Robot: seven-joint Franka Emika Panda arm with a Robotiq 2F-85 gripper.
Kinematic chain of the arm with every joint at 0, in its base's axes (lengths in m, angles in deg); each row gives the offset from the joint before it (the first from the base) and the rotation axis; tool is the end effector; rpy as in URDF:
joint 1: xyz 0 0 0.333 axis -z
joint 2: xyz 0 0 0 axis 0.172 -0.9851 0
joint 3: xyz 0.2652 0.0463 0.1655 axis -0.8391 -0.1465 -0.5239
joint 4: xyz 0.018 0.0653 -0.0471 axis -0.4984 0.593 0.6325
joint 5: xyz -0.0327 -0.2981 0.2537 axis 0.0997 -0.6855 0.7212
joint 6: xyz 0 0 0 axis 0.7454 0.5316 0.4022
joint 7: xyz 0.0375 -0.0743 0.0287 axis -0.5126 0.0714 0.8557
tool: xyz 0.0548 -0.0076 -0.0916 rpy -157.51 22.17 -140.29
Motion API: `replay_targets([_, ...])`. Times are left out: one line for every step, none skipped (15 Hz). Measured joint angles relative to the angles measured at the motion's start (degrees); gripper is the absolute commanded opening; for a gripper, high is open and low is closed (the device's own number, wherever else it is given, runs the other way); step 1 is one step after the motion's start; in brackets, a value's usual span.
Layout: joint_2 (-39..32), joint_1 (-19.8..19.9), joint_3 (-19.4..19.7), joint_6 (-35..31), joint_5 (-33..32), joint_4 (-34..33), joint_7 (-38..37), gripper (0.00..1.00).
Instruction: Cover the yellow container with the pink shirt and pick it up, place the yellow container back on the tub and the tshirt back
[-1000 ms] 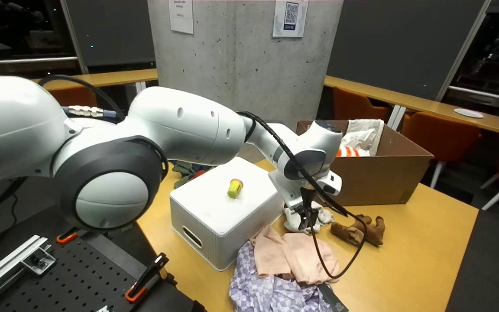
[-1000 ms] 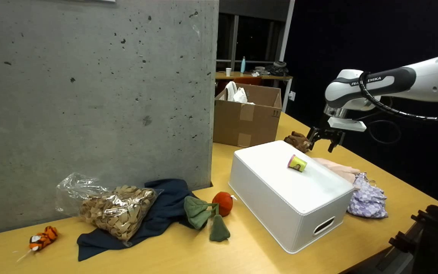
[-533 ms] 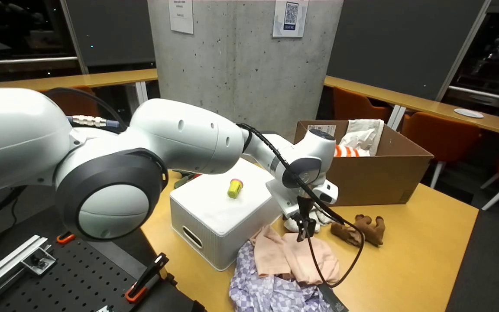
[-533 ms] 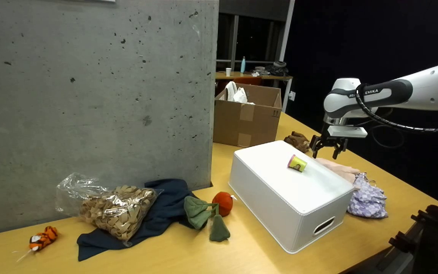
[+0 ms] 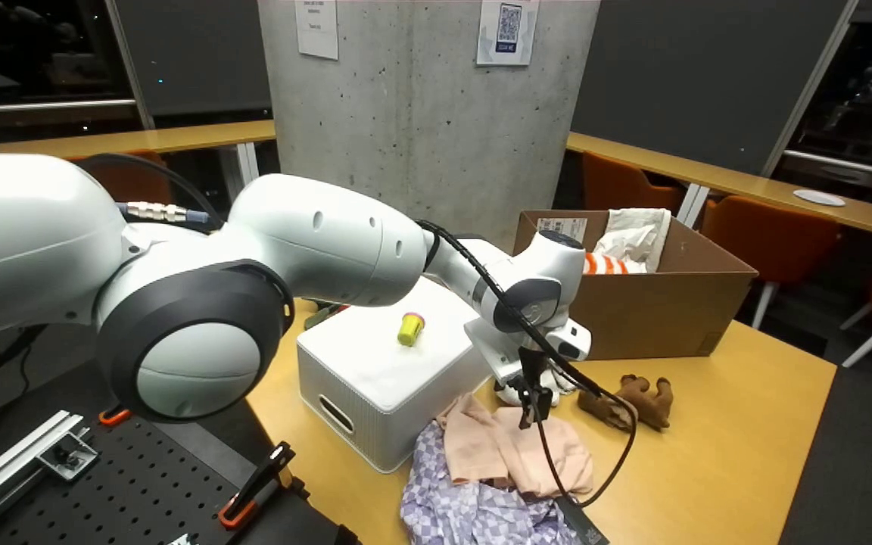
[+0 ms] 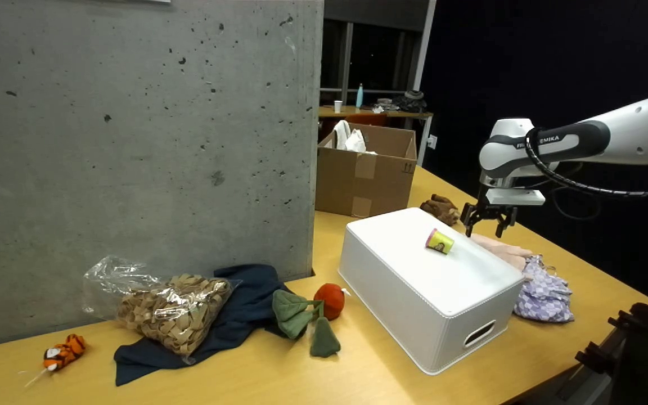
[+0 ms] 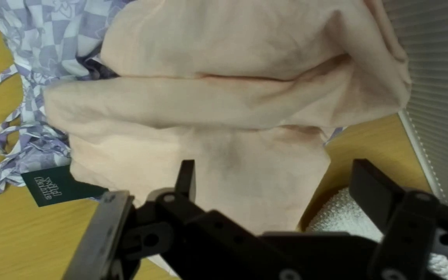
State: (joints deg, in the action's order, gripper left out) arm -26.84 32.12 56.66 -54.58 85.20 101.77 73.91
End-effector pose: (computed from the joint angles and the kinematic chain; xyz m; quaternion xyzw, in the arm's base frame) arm 0.7034 -0.3356 0.0575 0.9443 -0.3260 -0.0408 0.0198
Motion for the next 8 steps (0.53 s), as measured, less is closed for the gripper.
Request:
replay_targets([0.0,0.1,0.5,0.1,-1.2,0.2,-1.0,1.0])
replay_targets([0.0,0.2,1.2,0.3,-2.3,0.5,-2.2,1.0])
replay_targets([0.0,0.3,2.1,0.7,-3.4,1.0,-3.5,1.0])
replay_targets([0.0,0.5,2.8,1.0,-4.2,1.6,-4.5,1.0])
replay_targets([0.0,0.7,3.1,1.0,-4.9,2.5,-5.2,1.0])
replay_targets([-0.1,0.9,3.1,1.0,-5.1,3.4,-5.6,1.0])
replay_targets([-0.1,1.0,3.1,0.9,-5.1,4.6,-5.9,1.0])
replay_targets([-0.1,1.0,3.0,0.7,-5.1,5.5,-6.1,0.92])
